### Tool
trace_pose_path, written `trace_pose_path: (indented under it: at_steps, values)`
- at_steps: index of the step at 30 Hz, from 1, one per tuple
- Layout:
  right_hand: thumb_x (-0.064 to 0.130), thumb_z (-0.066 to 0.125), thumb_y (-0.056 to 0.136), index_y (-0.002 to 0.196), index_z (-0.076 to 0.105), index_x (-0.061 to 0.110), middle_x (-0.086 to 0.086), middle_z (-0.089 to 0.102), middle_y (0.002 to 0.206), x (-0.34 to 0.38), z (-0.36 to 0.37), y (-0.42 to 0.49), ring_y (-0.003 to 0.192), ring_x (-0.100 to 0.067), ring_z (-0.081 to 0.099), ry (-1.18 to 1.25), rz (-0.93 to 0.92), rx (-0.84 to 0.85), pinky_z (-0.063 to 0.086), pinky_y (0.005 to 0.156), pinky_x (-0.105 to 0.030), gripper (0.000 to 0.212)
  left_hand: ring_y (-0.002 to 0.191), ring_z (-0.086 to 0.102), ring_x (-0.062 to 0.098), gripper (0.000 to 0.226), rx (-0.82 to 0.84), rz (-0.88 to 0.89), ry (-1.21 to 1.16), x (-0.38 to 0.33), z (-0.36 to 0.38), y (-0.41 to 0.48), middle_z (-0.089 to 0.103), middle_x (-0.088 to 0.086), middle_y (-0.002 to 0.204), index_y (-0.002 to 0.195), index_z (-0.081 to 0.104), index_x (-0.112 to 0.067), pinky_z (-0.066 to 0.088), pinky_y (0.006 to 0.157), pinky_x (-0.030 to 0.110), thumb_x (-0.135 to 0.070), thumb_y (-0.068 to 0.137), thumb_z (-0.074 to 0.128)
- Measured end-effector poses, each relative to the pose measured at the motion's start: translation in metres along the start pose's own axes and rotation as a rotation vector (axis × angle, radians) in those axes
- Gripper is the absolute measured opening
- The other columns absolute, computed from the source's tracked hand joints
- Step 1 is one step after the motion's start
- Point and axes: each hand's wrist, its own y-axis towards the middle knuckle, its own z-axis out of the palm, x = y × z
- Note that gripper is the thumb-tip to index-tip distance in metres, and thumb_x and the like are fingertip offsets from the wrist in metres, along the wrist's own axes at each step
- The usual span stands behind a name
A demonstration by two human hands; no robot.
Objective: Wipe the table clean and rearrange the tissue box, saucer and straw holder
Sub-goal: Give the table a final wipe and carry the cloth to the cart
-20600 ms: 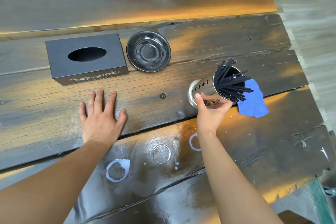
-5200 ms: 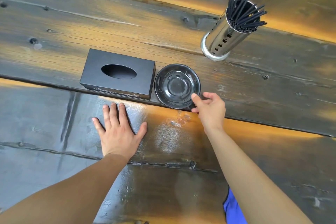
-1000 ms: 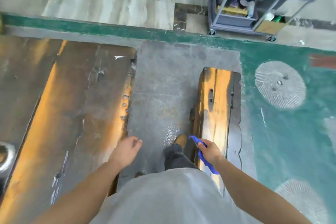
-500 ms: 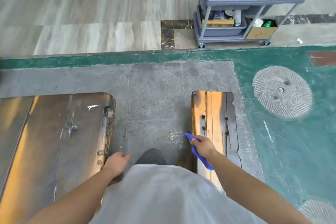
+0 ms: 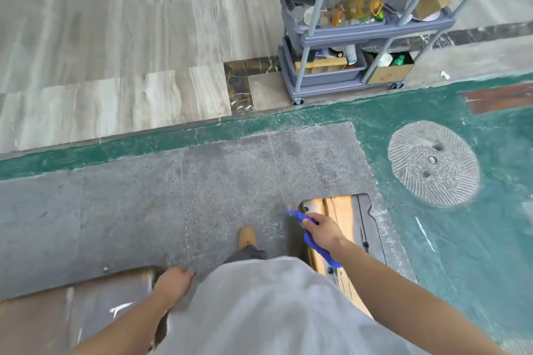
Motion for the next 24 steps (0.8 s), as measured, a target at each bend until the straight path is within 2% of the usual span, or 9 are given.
trace_pose_path:
  at_steps: [2, 5, 10, 11, 14, 16, 19, 21, 24]
  values:
    - [0.030, 0.057, 0.102, 0.104, 0.072, 0.036, 0.004, 0.069, 0.071, 0.000, -0.016, 0.019, 0.067, -0.018, 0.062, -0.008, 0.089, -0.037, 0.054, 0.076, -0.031, 0.017, 0.106, 0.064, 0.036, 0.032, 0.024, 0.073, 0.044, -0.047, -0.031, 0.017, 0.068, 0.017, 0.108, 0.095, 0.064, -0.007, 0.045, 0.082, 0.036, -0.034, 0.103, 0.048]
    - [0.033, 0.060, 0.098, 0.097, 0.075, 0.034, -0.002, 0.076, 0.078, -0.012, -0.038, 0.044, 0.076, -0.021, 0.067, 0.088, 0.208, -0.097, 0.059, 0.087, -0.042, 0.014, 0.078, 0.058, 0.028, 0.037, 0.029, 0.202, 0.131, -0.126, -0.060, 0.042, 0.058, 0.009, 0.075, 0.068, 0.049, -0.014, 0.037, 0.068, 0.035, -0.029, 0.102, 0.050]
    - [0.030, 0.062, 0.097, 0.095, 0.077, 0.032, -0.007, 0.080, 0.089, -0.043, -0.068, 0.068, 0.082, -0.029, 0.073, 0.200, 0.402, -0.202, 0.059, 0.087, -0.039, 0.015, 0.070, 0.053, 0.025, 0.038, 0.102, 0.389, 0.216, -0.265, -0.085, 0.069, 0.053, 0.004, 0.066, 0.067, 0.048, -0.015, 0.033, 0.063, 0.034, -0.031, 0.102, 0.051]
    - [0.031, 0.063, 0.096, 0.096, 0.077, 0.029, -0.007, 0.079, 0.091, -0.050, -0.072, 0.077, 0.084, -0.029, 0.073, 0.221, 0.442, -0.210, 0.061, 0.086, -0.034, 0.015, 0.070, 0.052, 0.025, 0.038, 0.106, 0.427, 0.229, -0.293, -0.089, 0.072, 0.053, 0.003, 0.067, 0.068, 0.048, -0.016, 0.033, 0.065, 0.035, -0.032, 0.102, 0.051]
    - [0.028, 0.063, 0.100, 0.098, 0.070, 0.025, -0.009, 0.074, 0.101, -0.056, -0.093, 0.100, 0.084, -0.019, 0.063, 0.213, 0.533, -0.196, 0.049, 0.055, -0.007, 0.009, 0.066, 0.046, 0.021, 0.038, 0.132, 0.548, 0.276, -0.374, -0.097, 0.082, 0.047, 0.003, 0.067, 0.069, 0.043, -0.017, 0.027, 0.063, 0.035, -0.035, 0.102, 0.051]
    - [0.029, 0.064, 0.099, 0.102, 0.072, 0.025, -0.011, 0.075, 0.111, -0.055, -0.109, 0.123, 0.085, -0.019, 0.063, 0.208, 0.561, -0.204, 0.044, 0.058, -0.002, 0.009, 0.066, 0.043, 0.020, 0.035, 0.137, 0.594, 0.311, -0.424, -0.102, 0.092, 0.044, 0.004, 0.070, 0.073, 0.043, -0.018, 0.024, 0.062, 0.035, -0.033, 0.103, 0.051]
    - [0.030, 0.062, 0.100, 0.095, 0.069, 0.024, -0.009, 0.077, 0.104, -0.050, -0.136, 0.172, 0.081, -0.022, 0.067, 0.211, 0.553, -0.162, 0.052, 0.060, -0.011, 0.010, 0.067, 0.047, 0.021, 0.032, 0.116, 0.589, 0.344, -0.485, -0.111, 0.109, 0.051, 0.004, 0.072, 0.074, 0.049, -0.016, 0.029, 0.063, 0.034, -0.030, 0.103, 0.052]
    - [0.031, 0.060, 0.100, 0.093, 0.073, 0.027, -0.006, 0.076, 0.092, -0.024, -0.162, 0.203, 0.090, -0.028, 0.073, 0.216, 0.550, -0.148, 0.056, 0.079, -0.028, 0.016, 0.064, 0.048, 0.021, 0.037, 0.097, 0.576, 0.365, -0.516, -0.119, 0.119, 0.051, 0.004, 0.067, 0.068, 0.047, -0.016, 0.029, 0.058, 0.034, -0.026, 0.103, 0.053]
    - [0.039, 0.058, 0.095, 0.101, 0.077, 0.027, -0.008, 0.078, 0.092, 0.019, -0.207, 0.253, 0.089, -0.029, 0.073, 0.296, 0.485, -0.134, 0.059, 0.089, -0.036, 0.024, 0.068, 0.054, 0.025, 0.042, 0.061, 0.526, 0.380, -0.548, -0.135, 0.133, 0.058, 0.011, 0.068, 0.061, 0.049, -0.015, 0.032, 0.059, 0.035, -0.022, 0.102, 0.054]
